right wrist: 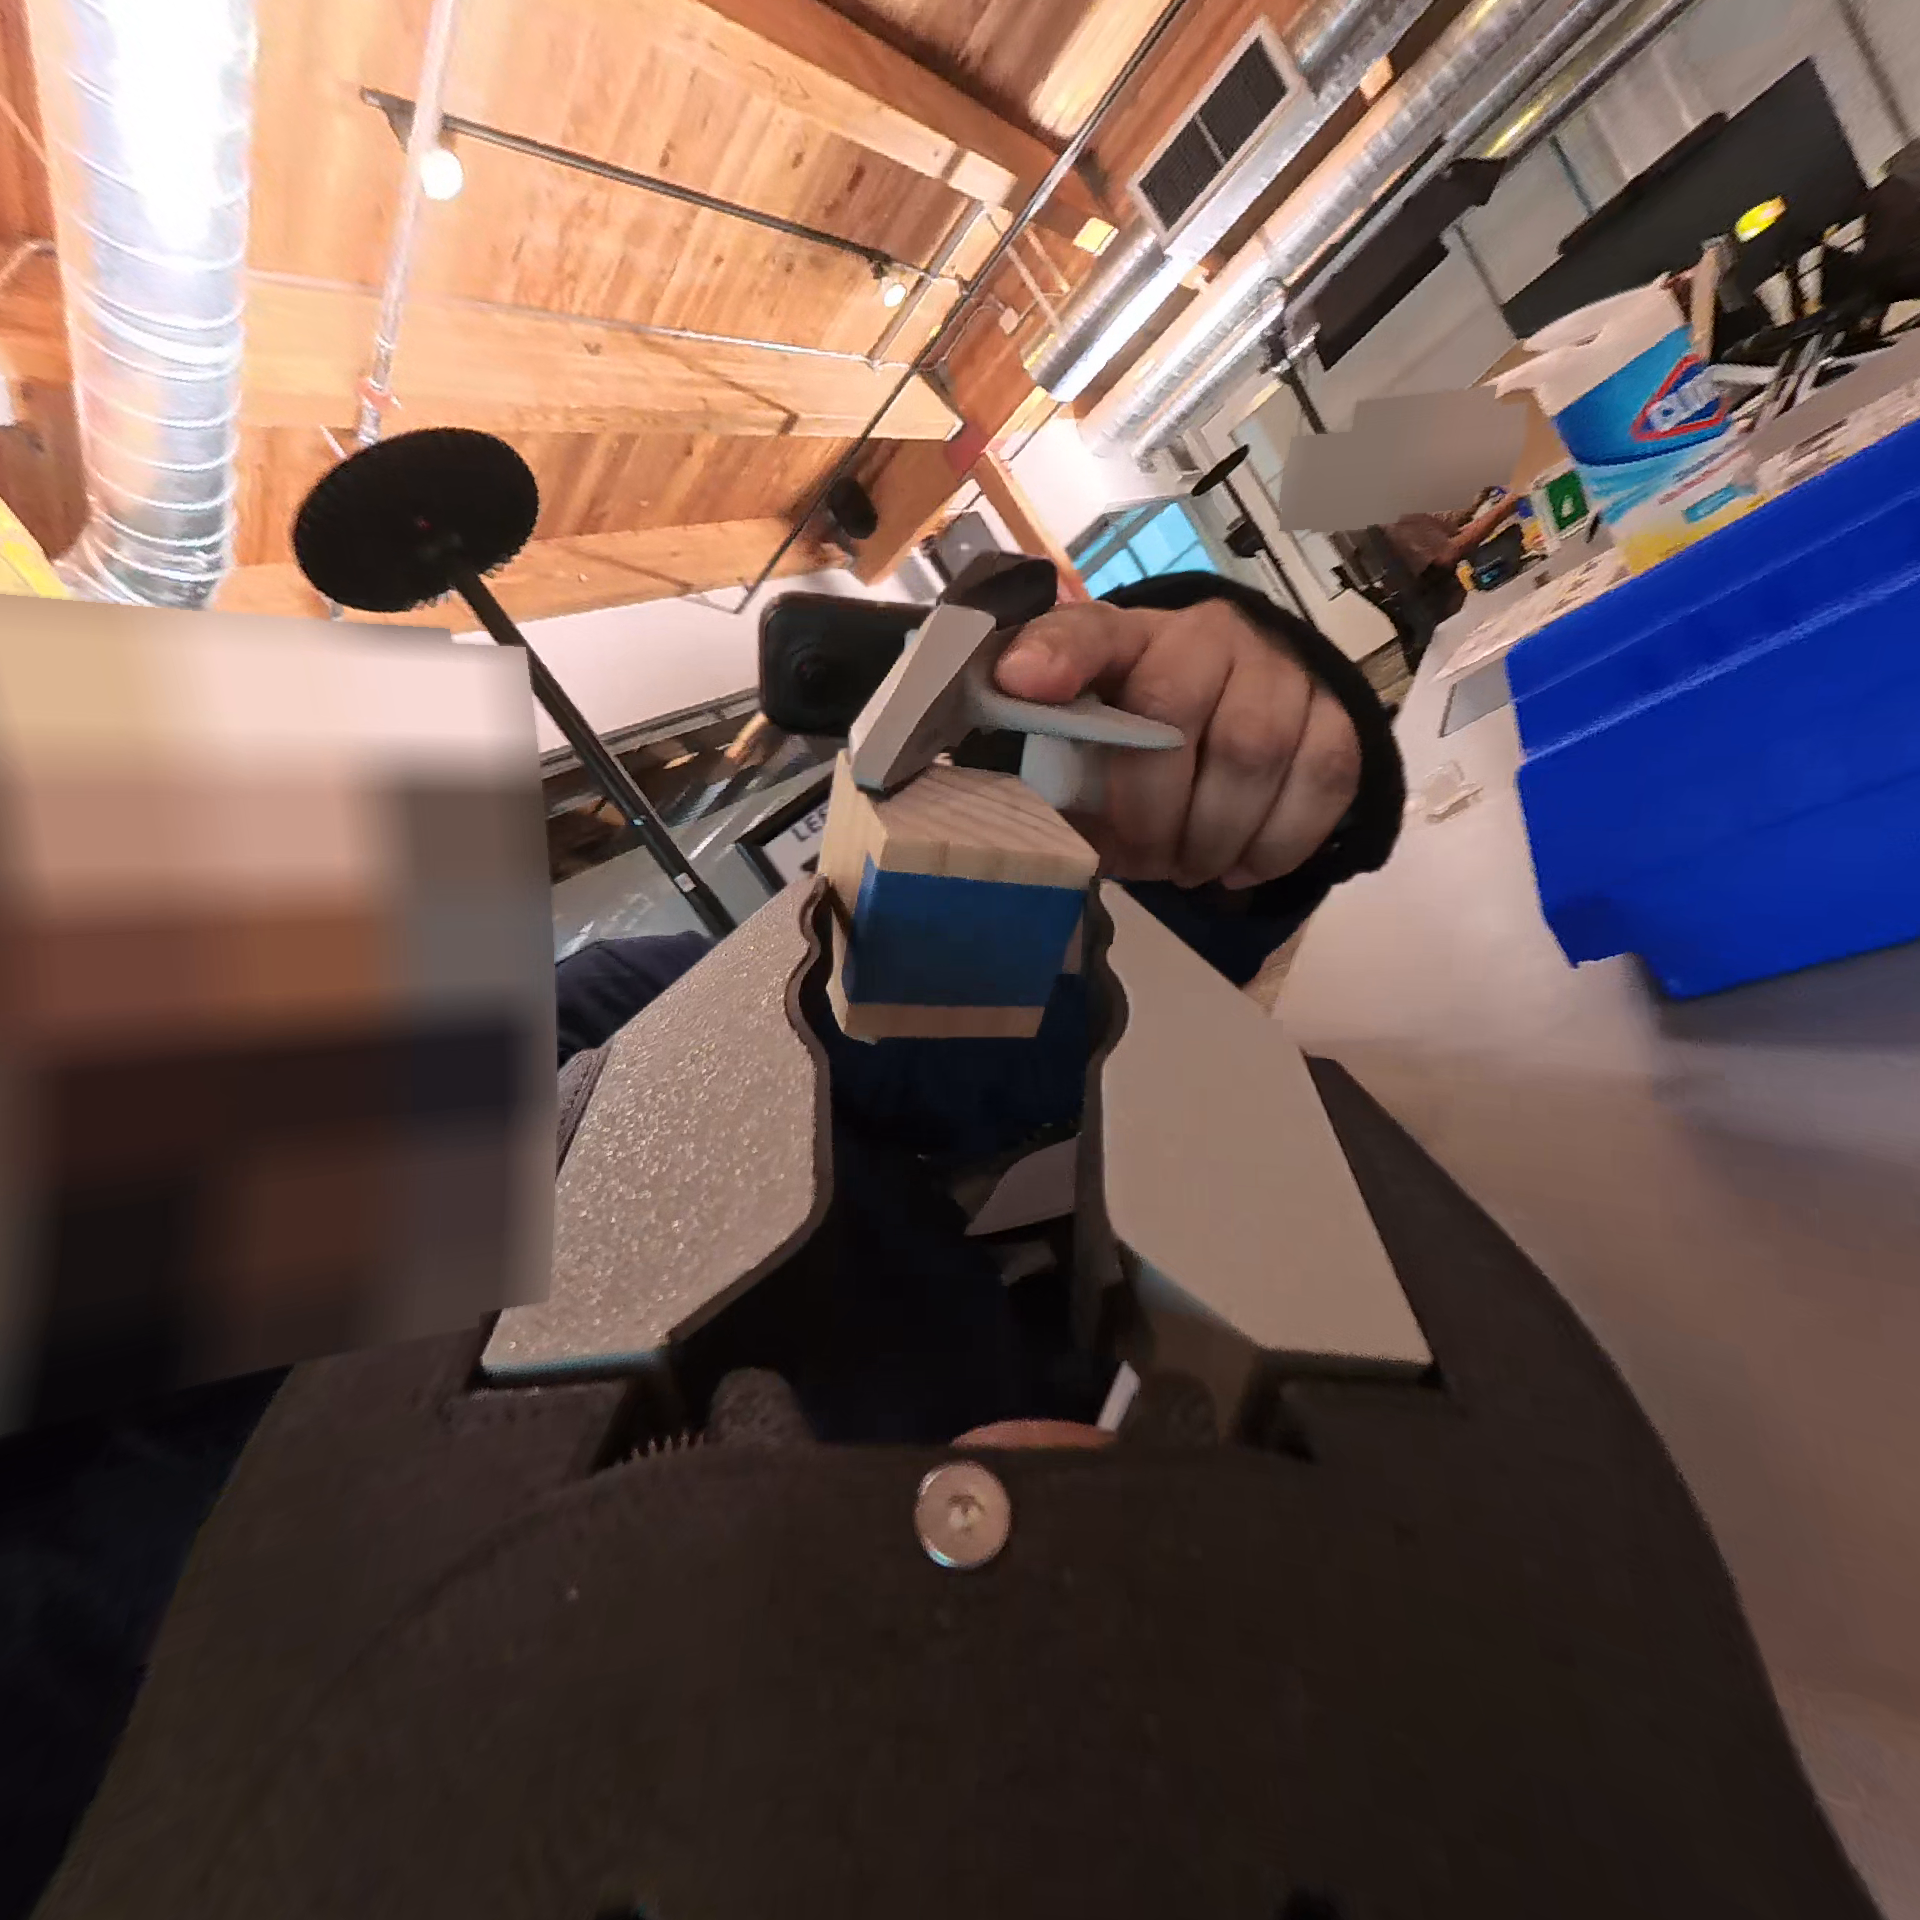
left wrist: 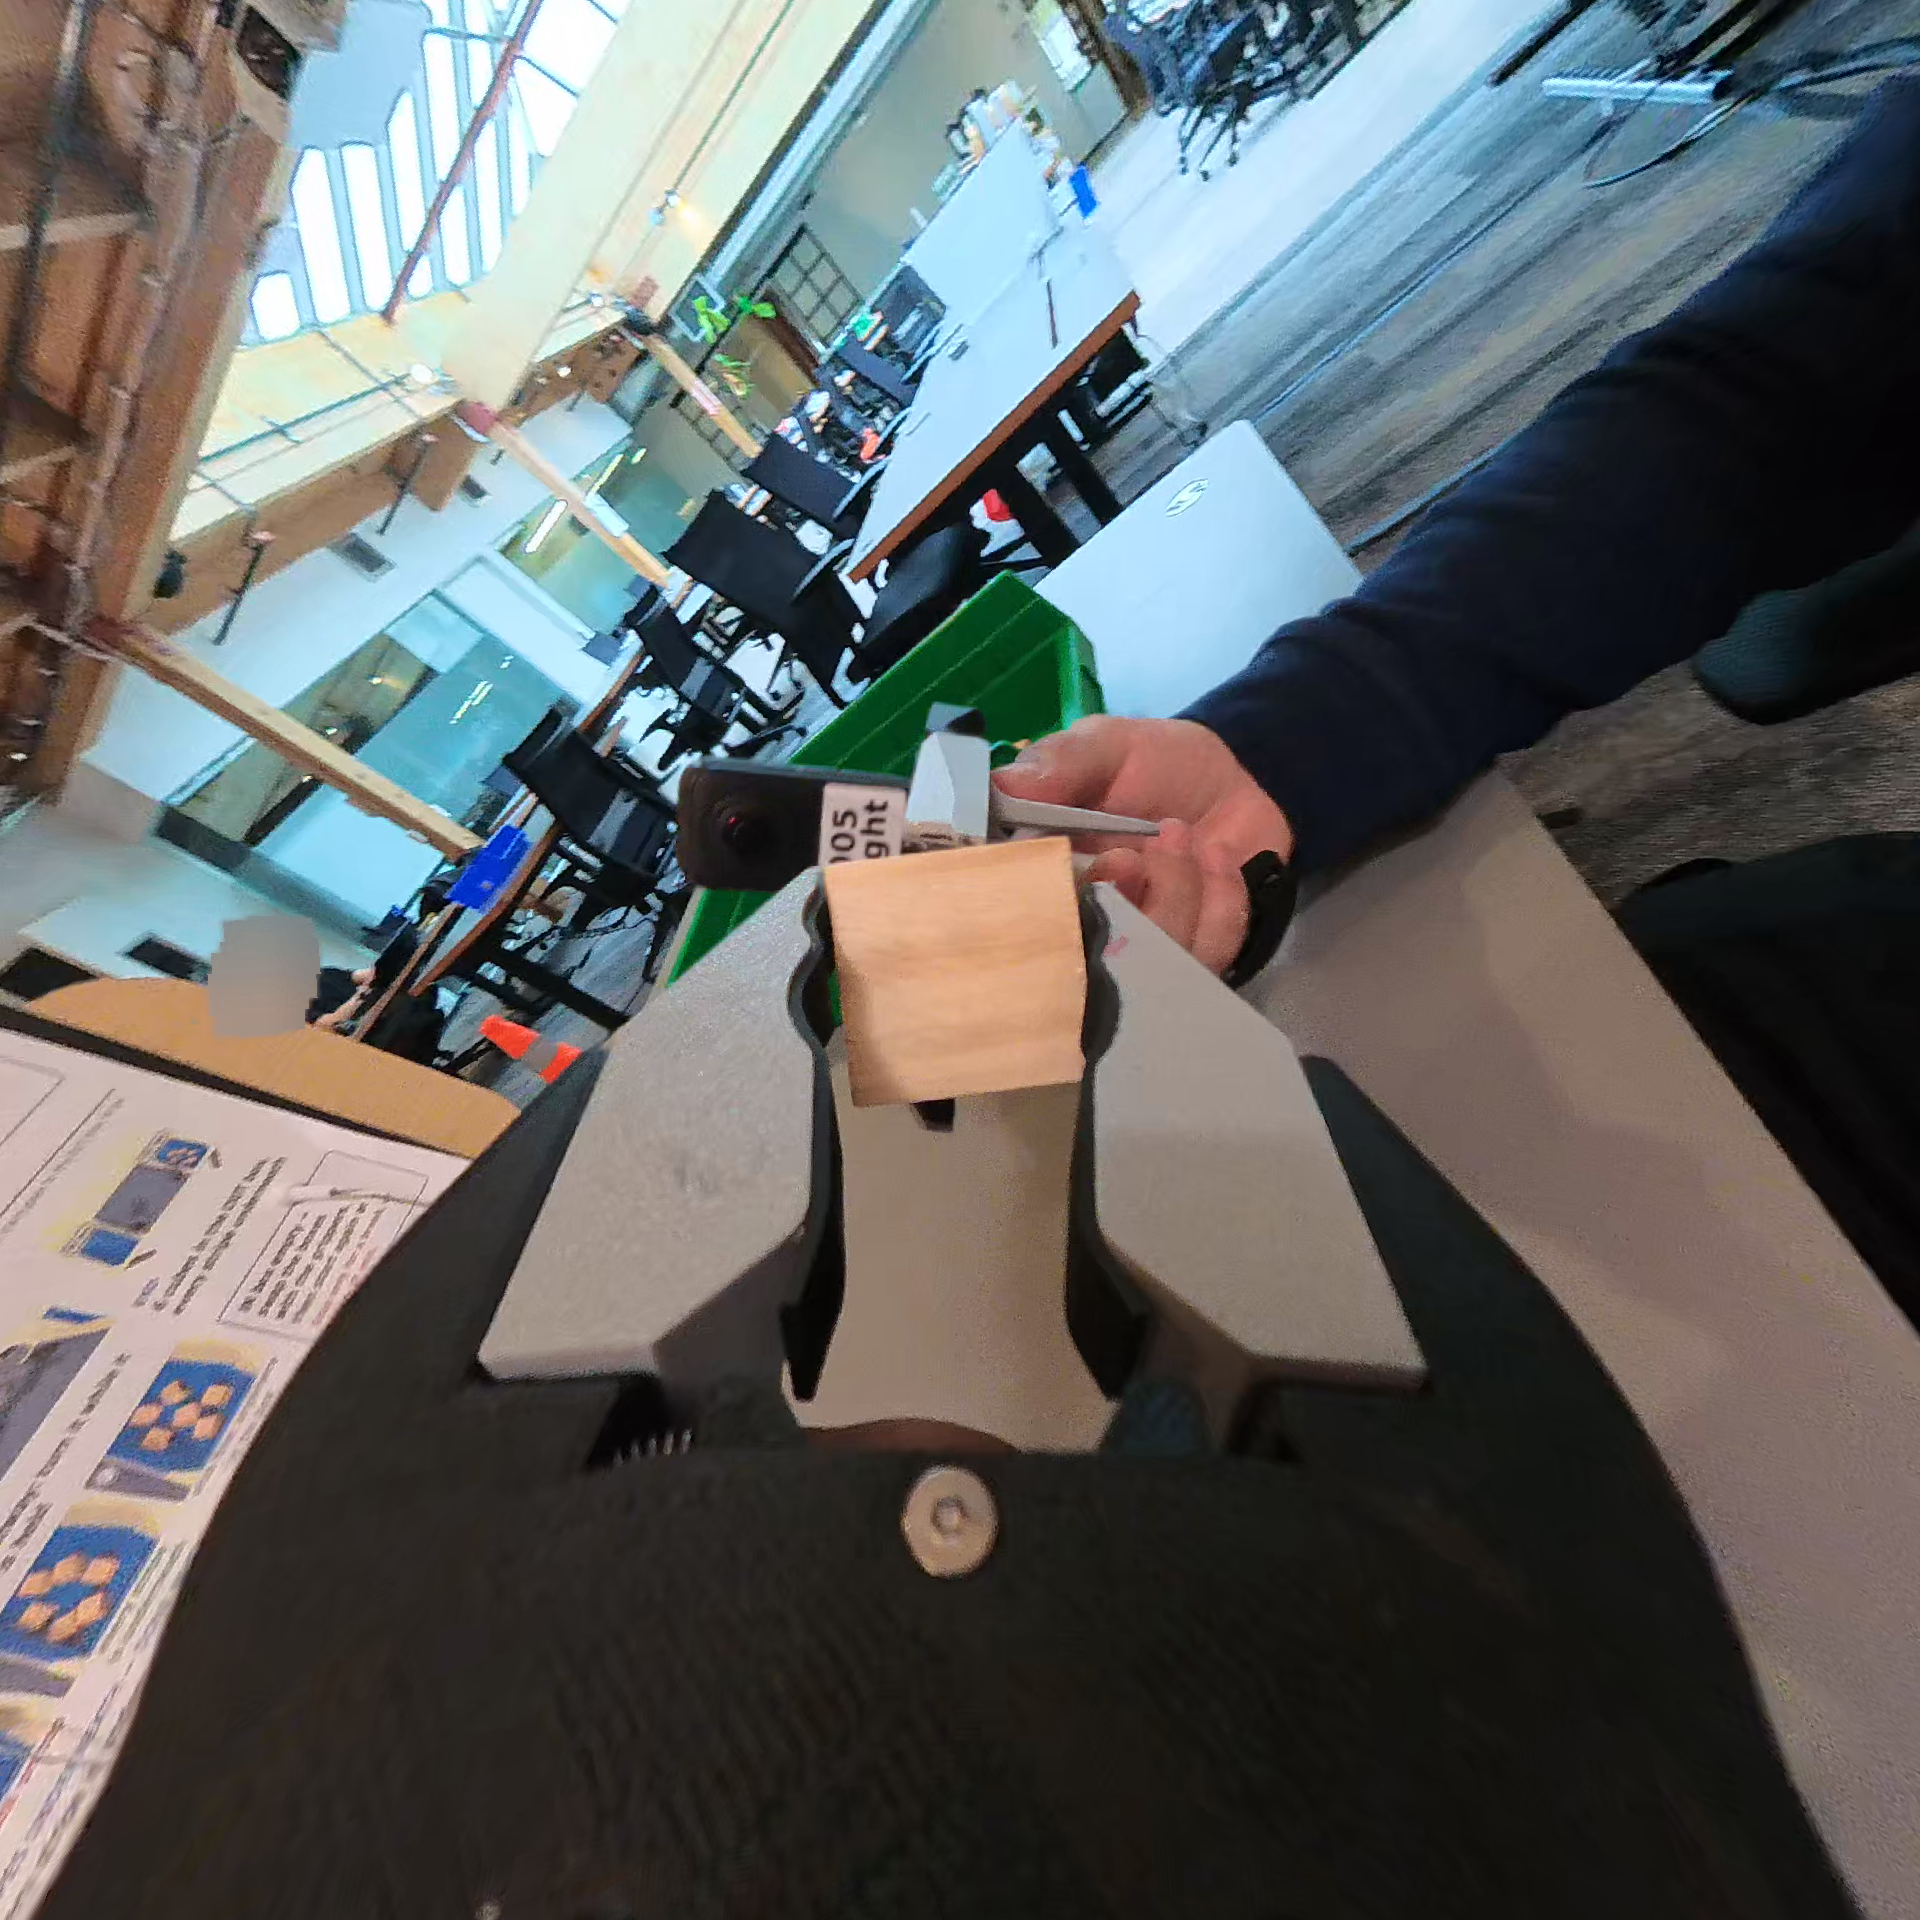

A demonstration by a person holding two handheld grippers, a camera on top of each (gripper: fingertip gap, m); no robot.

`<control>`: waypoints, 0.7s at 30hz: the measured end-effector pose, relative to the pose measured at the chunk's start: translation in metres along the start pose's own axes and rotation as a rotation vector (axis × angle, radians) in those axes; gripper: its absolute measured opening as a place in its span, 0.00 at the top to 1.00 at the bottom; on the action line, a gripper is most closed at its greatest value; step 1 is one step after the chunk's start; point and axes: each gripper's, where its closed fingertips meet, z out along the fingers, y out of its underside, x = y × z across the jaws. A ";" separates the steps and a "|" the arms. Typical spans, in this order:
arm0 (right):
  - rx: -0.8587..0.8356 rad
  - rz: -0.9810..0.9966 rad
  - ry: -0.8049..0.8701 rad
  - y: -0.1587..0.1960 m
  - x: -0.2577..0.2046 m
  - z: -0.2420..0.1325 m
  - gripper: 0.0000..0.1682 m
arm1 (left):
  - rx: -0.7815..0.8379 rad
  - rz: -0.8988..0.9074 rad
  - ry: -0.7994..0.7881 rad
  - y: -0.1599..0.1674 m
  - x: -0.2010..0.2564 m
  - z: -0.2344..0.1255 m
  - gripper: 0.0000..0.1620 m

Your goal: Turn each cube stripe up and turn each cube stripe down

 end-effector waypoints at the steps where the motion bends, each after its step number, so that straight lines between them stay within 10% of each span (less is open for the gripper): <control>1: 0.005 -0.011 0.025 -0.002 0.002 -0.001 0.73 | -0.006 -0.008 -0.025 0.003 -0.002 0.000 0.73; 11: -0.050 -0.413 0.765 -0.038 0.013 -0.070 0.74 | -0.107 -0.348 -0.299 0.053 -0.006 -0.037 0.70; 16: -0.211 -0.539 1.535 -0.095 -0.037 -0.230 0.74 | -0.324 -0.468 -0.342 0.096 0.010 -0.059 0.69; 21: -0.617 -0.095 2.048 -0.053 -0.069 -0.390 0.74 | -0.354 -0.501 -0.347 0.104 0.022 -0.065 0.71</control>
